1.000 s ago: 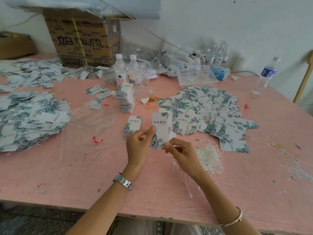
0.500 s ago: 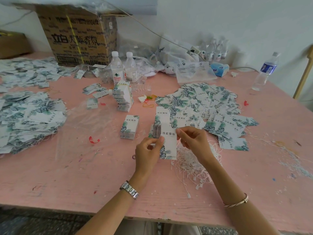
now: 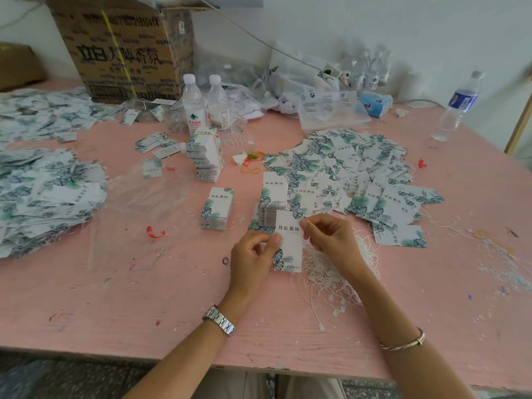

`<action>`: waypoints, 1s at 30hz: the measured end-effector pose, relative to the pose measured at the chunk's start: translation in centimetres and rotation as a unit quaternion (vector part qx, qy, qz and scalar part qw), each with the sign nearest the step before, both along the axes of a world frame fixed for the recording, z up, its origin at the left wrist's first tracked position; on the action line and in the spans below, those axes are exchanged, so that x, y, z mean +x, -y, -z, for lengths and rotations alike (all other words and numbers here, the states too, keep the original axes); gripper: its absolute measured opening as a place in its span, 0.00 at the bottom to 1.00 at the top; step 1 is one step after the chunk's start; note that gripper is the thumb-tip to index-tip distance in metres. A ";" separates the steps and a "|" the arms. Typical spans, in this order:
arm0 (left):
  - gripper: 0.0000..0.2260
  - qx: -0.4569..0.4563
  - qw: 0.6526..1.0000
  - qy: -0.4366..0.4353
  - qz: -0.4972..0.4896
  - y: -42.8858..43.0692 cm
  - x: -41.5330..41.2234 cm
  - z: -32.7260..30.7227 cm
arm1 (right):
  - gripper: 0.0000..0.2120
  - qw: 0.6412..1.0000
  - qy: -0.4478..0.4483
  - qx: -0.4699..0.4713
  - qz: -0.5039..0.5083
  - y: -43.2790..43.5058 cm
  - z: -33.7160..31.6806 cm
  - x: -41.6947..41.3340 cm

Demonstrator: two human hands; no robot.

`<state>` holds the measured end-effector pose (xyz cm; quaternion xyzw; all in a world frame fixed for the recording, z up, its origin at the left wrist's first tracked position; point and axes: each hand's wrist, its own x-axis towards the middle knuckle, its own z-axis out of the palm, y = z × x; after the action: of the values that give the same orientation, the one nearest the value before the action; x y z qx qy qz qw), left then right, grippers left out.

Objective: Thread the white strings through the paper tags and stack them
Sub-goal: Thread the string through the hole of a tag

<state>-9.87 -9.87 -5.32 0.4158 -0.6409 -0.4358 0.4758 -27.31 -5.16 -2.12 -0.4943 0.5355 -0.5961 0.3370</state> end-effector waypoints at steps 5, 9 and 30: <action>0.07 -0.002 1.000 0.002 0.006 0.0 0.0 0.0 | 0.08 1.000 0.002 0.009 0.005 0.0 0.1 -0.1; 0.06 0.001 1.000 0.002 0.014 -0.1 0.1 0.1 | 0.07 1.000 0.003 0.014 0.003 -0.1 0.2 -0.3; 0.07 0.109 0.976 -0.182 -0.054 0.6 0.7 0.1 | 0.11 0.921 -0.386 0.034 -0.036 -2.2 -1.5 -0.7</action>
<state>-9.21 -10.48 -5.43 0.4126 -0.4689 -0.5452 0.5591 -27.98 -2.92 -0.61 -0.6935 0.6254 -0.3281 0.1420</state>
